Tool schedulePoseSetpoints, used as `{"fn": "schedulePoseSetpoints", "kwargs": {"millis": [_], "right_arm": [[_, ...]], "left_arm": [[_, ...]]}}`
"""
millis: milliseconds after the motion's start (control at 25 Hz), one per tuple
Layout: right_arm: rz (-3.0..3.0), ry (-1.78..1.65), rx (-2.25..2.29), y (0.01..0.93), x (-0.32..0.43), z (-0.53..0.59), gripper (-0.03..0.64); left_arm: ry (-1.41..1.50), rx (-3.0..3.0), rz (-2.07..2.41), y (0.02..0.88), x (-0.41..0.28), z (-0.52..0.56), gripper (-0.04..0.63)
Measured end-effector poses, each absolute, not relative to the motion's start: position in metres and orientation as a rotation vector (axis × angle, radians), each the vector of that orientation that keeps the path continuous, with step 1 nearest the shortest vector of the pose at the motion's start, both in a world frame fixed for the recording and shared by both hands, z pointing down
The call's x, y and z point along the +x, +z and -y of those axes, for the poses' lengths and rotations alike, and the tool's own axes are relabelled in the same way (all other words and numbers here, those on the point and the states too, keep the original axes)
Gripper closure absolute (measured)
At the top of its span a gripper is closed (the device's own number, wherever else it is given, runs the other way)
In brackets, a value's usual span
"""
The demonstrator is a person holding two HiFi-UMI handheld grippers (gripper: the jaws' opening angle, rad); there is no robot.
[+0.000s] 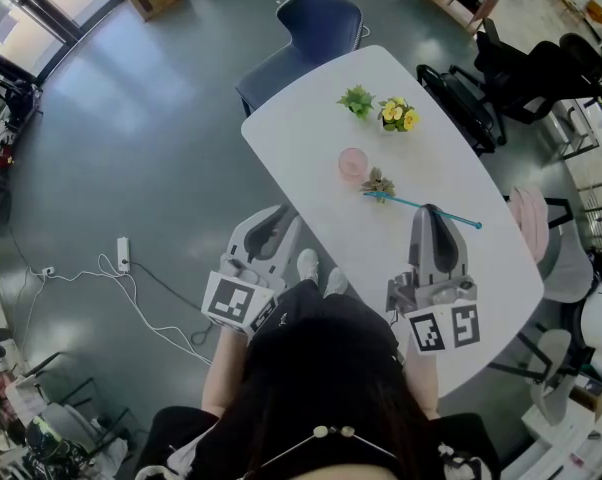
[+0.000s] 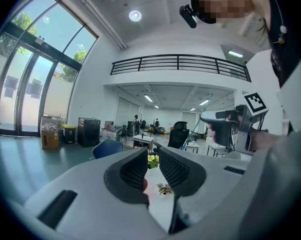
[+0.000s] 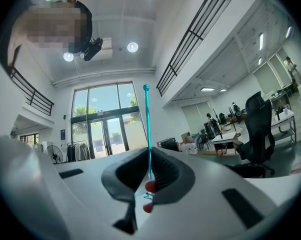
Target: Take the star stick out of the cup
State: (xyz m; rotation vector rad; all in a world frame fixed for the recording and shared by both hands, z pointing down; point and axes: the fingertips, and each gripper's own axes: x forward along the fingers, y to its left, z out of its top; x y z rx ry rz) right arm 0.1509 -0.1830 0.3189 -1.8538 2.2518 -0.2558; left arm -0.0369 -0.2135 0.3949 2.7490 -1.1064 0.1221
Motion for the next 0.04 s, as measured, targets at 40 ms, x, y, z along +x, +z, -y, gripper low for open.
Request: {"fn": "schedulePoseSetpoints", "kwargs": {"millis": [40], "right_arm": [[-2.251, -0.257, -1.855, 0.3194, 0.1512, 0.1832, 0.596]], "left_arm": [[0.120, 2.749, 1.107, 0.3952, -0.0370, 0.2138, 0.523]]}}
